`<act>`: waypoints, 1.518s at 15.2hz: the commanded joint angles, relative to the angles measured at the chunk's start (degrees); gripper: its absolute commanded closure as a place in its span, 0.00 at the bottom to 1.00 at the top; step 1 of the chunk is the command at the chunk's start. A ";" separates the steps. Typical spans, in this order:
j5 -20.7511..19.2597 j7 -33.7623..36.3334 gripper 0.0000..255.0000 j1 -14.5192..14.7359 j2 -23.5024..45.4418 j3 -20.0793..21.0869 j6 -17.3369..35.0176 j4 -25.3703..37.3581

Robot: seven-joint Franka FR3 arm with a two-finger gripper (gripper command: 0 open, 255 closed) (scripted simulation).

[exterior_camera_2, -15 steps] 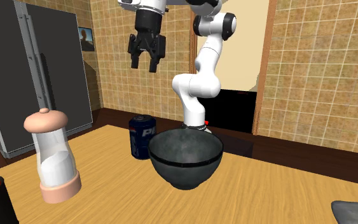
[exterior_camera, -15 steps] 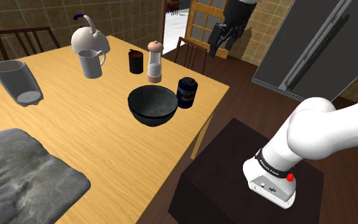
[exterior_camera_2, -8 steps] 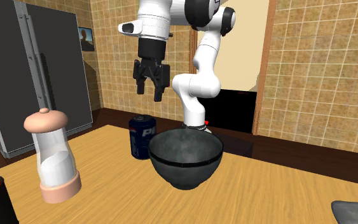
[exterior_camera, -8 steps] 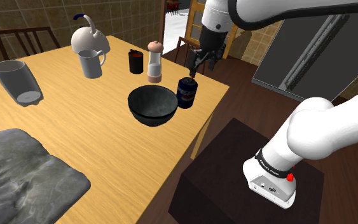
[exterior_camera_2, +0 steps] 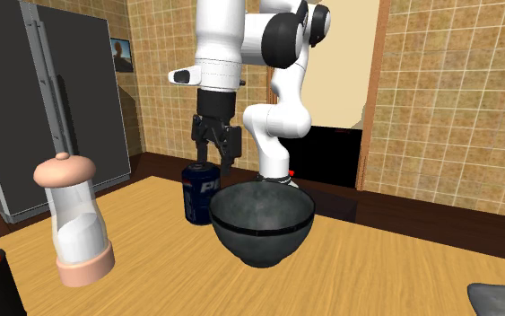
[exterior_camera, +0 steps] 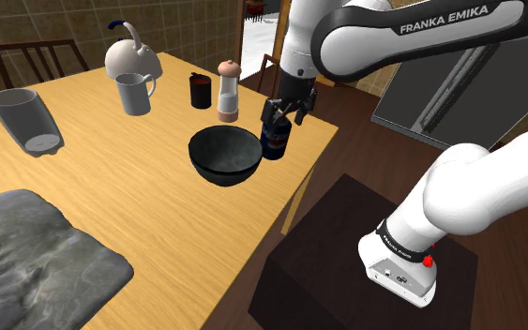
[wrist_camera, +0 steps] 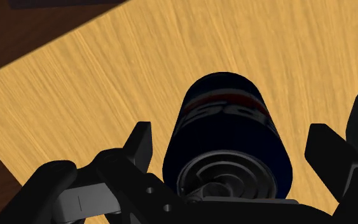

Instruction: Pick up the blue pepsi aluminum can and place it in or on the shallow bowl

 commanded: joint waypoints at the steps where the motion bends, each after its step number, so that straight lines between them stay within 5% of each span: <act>1: -0.08 0.05 0.00 -0.10 0.64 0.07 1.73 -1.08; 10: -0.11 0.08 0.00 -0.13 0.83 0.11 2.22 -1.38; 11: -0.11 0.08 1.00 -0.13 0.83 0.11 2.22 -1.38; 23: -0.06 -0.20 1.00 -0.11 -0.04 -0.15 -0.32 0.32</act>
